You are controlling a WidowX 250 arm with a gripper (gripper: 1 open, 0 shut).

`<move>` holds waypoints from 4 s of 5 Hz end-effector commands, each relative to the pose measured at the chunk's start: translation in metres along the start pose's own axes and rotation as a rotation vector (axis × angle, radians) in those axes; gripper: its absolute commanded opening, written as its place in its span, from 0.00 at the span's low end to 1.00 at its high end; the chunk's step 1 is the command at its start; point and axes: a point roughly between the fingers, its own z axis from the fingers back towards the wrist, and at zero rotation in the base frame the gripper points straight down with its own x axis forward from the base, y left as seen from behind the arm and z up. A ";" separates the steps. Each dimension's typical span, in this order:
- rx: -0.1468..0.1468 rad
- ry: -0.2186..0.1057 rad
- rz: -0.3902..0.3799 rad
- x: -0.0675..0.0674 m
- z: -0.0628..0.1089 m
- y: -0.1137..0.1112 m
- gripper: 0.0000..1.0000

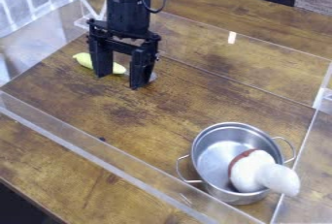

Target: Put the mushroom in the silver pot

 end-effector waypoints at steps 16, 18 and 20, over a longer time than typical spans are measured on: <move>0.125 -0.182 -0.369 0.030 0.068 -0.009 1.00; 0.152 -0.198 -0.508 0.050 0.069 0.002 1.00; 0.152 -0.199 -0.608 0.059 0.075 0.021 1.00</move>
